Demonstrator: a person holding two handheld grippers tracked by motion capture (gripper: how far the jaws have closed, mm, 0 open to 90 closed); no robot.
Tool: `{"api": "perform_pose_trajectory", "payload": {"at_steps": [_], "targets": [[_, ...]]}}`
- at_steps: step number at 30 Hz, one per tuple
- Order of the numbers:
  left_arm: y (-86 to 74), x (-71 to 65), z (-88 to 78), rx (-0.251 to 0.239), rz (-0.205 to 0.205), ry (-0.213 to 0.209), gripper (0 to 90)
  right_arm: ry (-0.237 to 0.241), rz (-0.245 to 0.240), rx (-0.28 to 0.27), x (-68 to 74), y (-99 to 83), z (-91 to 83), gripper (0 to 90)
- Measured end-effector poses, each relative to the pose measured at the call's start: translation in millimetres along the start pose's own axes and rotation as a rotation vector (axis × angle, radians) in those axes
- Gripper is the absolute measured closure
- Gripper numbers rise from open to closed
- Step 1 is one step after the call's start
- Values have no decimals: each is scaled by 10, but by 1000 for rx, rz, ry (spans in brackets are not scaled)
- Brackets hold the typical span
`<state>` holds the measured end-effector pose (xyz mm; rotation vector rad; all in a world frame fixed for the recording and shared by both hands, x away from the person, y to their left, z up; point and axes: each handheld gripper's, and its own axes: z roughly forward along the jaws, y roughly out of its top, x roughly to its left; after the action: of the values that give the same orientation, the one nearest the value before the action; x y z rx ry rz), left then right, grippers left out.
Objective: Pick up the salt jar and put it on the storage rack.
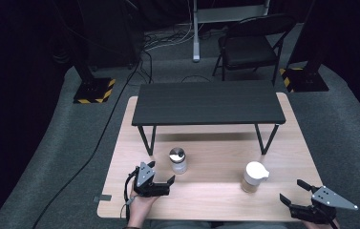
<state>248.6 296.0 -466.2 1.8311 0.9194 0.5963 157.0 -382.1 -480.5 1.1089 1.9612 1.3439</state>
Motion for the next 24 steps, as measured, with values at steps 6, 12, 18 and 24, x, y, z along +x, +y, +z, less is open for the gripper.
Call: {"api": "perform_pose_trajectory", "payload": {"at_steps": [6,12,18,24], "targets": [[19,-18,127,3,-2,6,27,2,0,0,-2,0,1,116],[20,-50,235,0,-9,17,28,2,0,1,3,2,2,117],[24,-68,354,-4,-29,19,35,2,-2,3,5,2,6,117],[32,-105,528,0,-46,20,36,2,1,4,12,-3,2,118]]}}
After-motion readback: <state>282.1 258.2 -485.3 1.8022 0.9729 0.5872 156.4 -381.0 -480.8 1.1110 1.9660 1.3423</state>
